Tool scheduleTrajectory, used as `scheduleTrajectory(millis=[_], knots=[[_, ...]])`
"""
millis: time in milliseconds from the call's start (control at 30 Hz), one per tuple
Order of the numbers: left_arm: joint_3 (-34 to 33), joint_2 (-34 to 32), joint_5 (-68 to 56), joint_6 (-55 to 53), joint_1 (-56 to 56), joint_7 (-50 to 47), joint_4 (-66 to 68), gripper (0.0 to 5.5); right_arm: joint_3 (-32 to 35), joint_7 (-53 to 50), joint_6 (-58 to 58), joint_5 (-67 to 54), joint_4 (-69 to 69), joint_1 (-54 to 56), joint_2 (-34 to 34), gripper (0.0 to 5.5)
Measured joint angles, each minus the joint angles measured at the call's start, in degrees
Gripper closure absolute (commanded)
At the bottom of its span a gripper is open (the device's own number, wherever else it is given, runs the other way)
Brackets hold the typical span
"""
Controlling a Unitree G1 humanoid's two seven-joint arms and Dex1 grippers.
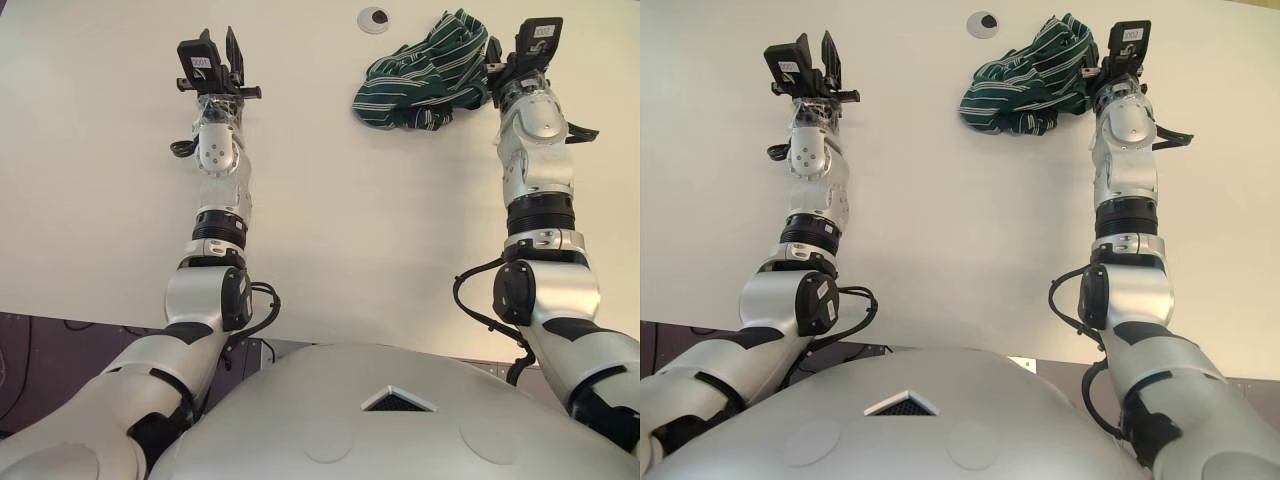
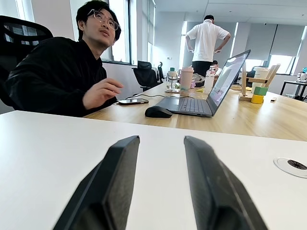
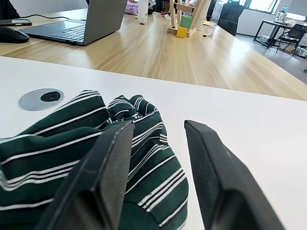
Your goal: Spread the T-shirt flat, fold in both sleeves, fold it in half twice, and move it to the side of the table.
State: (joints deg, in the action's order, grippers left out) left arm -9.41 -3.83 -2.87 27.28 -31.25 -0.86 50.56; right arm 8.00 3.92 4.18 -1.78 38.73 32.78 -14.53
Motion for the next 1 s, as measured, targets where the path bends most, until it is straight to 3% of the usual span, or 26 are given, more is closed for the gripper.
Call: scheduleTrajectory(millis=[167, 333, 533, 633, 800, 867, 1000], knots=[[-0.1, 0.0, -0.02, 0.0, -0.02, -0.14, 0.06, 3.83, -0.73, 0.51, 0.06, 0.27, 1.94, 1.55, 0.01, 3.57], [0.08, -0.01, 0.03, 0.06, -0.6, -0.18, 1.51, 3.83, -10.27, 5.41, -0.08, 9.1, 11.38, 3.99, -0.82, 3.57], [-0.03, -0.31, -0.01, 0.57, -2.69, -0.16, 3.0, 3.83, -12.64, 7.12, -1.78, 11.23, 14.04, 5.34, -1.92, 3.57], [0.02, -0.36, -0.02, 0.58, -2.68, 0.36, 3.3, 3.83, -17.69, 11.78, -2.01, 15.2, 14.67, 5.6, -2.63, 3.57], [5.08, -5.36, -7.64, -7.86, 7.73, 28.77, -11.67, 3.83, -20.29, 32.36, 15.06, 7.15, -6.6, 0.11, -2.99, 3.57], [6.58, -9.28, -11.27, -14.41, 13.63, 37.16, -21.03, 3.83, -20.71, 34.59, 21.49, 4.28, -14.77, -2.59, -1.33, 3.57], [9.82, -14.02, -14.04, -24.44, 17.95, 45.22, -36.63, 3.83, -2.96, 22.42, 25.38, -7.17, -24.01, 2.72, 2.93, 3.57]])
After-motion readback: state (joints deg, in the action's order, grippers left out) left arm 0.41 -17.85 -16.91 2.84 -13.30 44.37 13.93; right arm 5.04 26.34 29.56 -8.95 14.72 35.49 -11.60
